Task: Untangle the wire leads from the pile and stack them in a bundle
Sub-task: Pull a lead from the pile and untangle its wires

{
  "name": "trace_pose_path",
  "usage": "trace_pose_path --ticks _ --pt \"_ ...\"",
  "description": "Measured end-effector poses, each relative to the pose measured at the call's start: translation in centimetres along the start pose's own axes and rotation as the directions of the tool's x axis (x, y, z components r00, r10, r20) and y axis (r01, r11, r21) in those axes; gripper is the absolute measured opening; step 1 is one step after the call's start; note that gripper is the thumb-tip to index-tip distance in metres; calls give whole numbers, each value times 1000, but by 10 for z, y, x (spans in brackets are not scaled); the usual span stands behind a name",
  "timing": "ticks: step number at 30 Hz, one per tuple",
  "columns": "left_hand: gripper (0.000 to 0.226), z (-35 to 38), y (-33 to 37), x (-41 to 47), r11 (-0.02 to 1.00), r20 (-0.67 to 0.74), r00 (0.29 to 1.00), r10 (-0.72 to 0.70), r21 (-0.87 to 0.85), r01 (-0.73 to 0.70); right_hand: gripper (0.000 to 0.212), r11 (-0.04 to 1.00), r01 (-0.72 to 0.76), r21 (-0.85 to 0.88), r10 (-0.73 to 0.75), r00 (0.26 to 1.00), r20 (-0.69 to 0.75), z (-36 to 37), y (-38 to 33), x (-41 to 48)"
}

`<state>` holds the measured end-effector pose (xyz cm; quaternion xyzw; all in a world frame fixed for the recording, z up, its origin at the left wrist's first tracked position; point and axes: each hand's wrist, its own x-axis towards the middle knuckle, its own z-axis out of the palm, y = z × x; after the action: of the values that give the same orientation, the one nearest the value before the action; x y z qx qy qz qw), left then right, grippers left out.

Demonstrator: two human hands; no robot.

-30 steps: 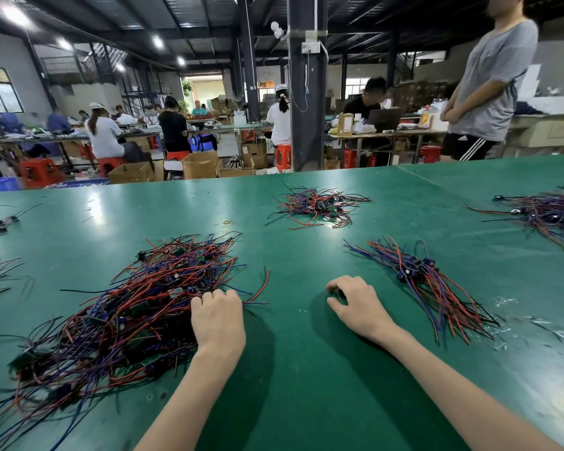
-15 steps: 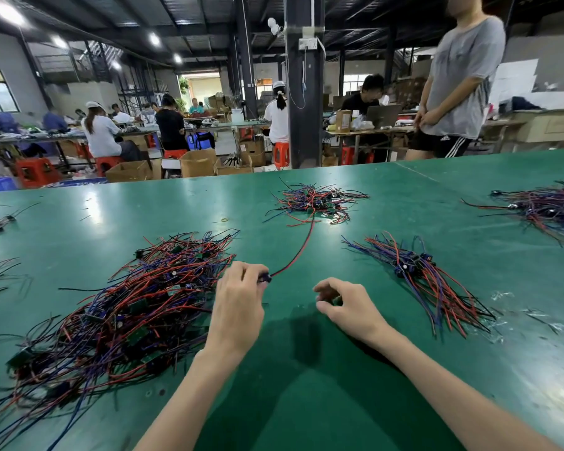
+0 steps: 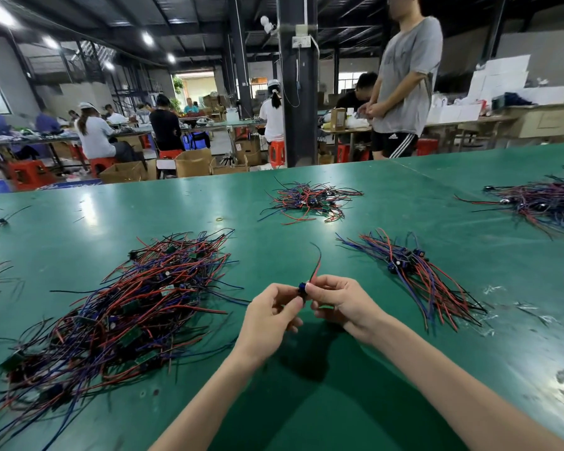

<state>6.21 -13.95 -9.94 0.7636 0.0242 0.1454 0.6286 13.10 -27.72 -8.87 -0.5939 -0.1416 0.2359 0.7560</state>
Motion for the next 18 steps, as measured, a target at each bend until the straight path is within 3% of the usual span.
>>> trace_pose_path --ticks 7,13,16,18 --pt "17 1 2 -2 960 32 989 -143 -238 146 13 992 -46 117 42 998 36 -4 -1 2" --pt "21 -1 -3 -1 977 27 987 -159 -137 161 14 995 -36 96 33 999 32 -5 -1 4" --pt "22 -3 -3 -1 978 63 986 -154 -135 161 4 994 -35 100 35 999 -3 -7 0 3" --pt "23 -3 -2 -2 976 108 984 -144 -147 159 9 994 -33 104 36 999 -27 -7 0 3"
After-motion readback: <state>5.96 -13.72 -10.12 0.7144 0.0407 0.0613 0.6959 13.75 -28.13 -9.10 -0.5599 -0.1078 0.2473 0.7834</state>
